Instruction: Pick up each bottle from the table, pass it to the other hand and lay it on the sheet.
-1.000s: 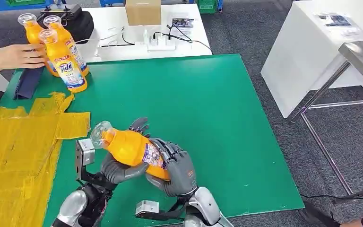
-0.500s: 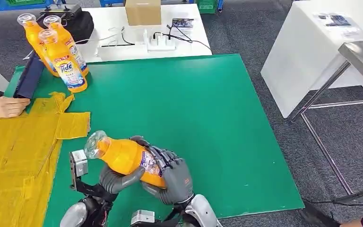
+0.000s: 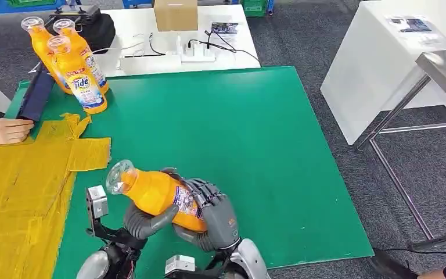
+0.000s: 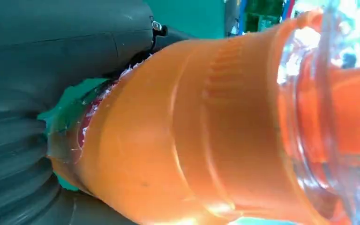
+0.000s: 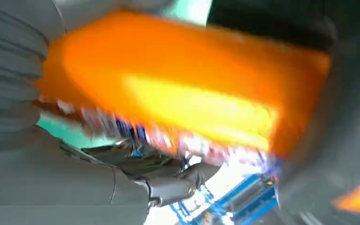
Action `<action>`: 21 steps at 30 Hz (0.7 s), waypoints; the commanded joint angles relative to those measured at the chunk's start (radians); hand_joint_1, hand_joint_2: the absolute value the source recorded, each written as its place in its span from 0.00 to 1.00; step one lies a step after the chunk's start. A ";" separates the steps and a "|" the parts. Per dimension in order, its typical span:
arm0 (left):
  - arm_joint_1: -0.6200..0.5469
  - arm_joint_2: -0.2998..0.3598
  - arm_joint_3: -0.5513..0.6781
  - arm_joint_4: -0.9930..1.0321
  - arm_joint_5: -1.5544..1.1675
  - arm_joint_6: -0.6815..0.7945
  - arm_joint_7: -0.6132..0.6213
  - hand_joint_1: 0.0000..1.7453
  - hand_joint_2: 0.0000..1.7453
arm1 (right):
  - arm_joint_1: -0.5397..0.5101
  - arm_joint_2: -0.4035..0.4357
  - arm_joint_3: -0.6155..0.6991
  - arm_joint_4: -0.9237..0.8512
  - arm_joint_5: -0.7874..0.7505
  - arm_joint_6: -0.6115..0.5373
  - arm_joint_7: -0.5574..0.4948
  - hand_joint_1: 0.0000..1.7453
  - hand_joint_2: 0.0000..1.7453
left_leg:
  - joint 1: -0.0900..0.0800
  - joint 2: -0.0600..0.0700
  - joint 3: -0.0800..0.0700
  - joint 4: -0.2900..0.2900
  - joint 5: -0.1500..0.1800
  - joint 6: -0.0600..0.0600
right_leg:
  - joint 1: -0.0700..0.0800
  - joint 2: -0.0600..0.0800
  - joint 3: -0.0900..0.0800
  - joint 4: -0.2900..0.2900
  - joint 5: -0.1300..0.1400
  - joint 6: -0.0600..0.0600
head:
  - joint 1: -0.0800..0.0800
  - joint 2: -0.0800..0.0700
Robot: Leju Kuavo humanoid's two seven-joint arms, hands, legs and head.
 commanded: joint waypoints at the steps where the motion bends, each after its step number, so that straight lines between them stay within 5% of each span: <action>1: -0.092 0.086 0.183 0.084 -0.447 0.276 -0.019 1.00 1.00 | 0.034 -0.075 0.068 -0.194 -0.157 -0.001 0.019 0.00 1.00 | 0.000 0.002 0.004 0.000 -0.002 0.000 | 0.001 0.001 0.003 0.000 -0.001 -0.002 | 0.000 0.000; 3: -0.103 0.093 0.210 0.091 -0.613 0.364 -0.024 1.00 1.00 | 0.045 -0.084 0.064 -0.231 -0.181 0.011 0.023 0.00 1.00 | 0.000 0.001 0.004 0.000 -0.001 0.000 | 0.000 0.000 0.004 -0.001 -0.001 -0.002 | 0.000 0.000; 5: -0.136 0.147 0.179 0.133 -1.166 0.644 0.115 1.00 1.00 | 0.072 -0.095 0.044 -0.310 -0.222 0.034 0.025 0.00 1.00 | 0.001 0.003 0.007 0.001 -0.003 0.000 | 0.001 0.001 0.007 0.000 -0.003 -0.003 | 0.000 0.000; 9: -0.158 0.208 0.185 0.210 -1.467 0.637 0.228 1.00 1.00 | 0.104 -0.111 -0.010 -0.402 -0.278 0.100 0.042 0.00 1.00 | 0.000 0.001 0.003 -0.001 0.000 0.000 | 0.000 0.000 -0.002 0.000 -0.001 -0.002 | 0.000 0.000; 14: -0.190 0.221 0.175 0.271 -1.631 0.609 0.305 1.00 1.00 | 0.116 -0.091 -0.062 -0.418 -0.299 0.139 0.039 0.00 1.00 | 0.001 0.001 0.009 0.001 -0.004 0.000 | 0.001 -0.001 0.009 0.000 -0.004 -0.003 | 0.000 0.000; 17: -0.239 0.242 0.154 0.368 -1.749 0.577 0.359 1.00 1.00 | 0.118 -0.080 -0.101 -0.423 -0.314 0.169 0.059 0.00 1.00 | 0.001 -0.001 0.003 0.000 0.000 0.000 | 0.000 -0.002 -0.003 0.000 -0.002 -0.002 | 0.000 0.000; 19: -0.271 0.244 0.147 0.440 -1.802 0.567 0.392 1.00 1.00 | 0.112 -0.069 -0.132 -0.408 -0.364 0.248 0.124 0.00 1.00 | 0.001 -0.001 0.008 0.002 -0.003 0.000 | 0.001 -0.003 -0.001 0.001 -0.005 -0.004 | 0.000 0.000; 21: -0.289 0.253 0.143 0.520 -1.842 0.576 0.426 1.00 1.00 | 0.049 -0.094 -0.150 -0.287 -0.465 0.584 0.413 0.00 1.00 | 0.001 0.000 0.004 -0.001 -0.001 0.000 | 0.000 -0.001 -0.005 -0.001 -0.002 -0.002 | 0.000 0.000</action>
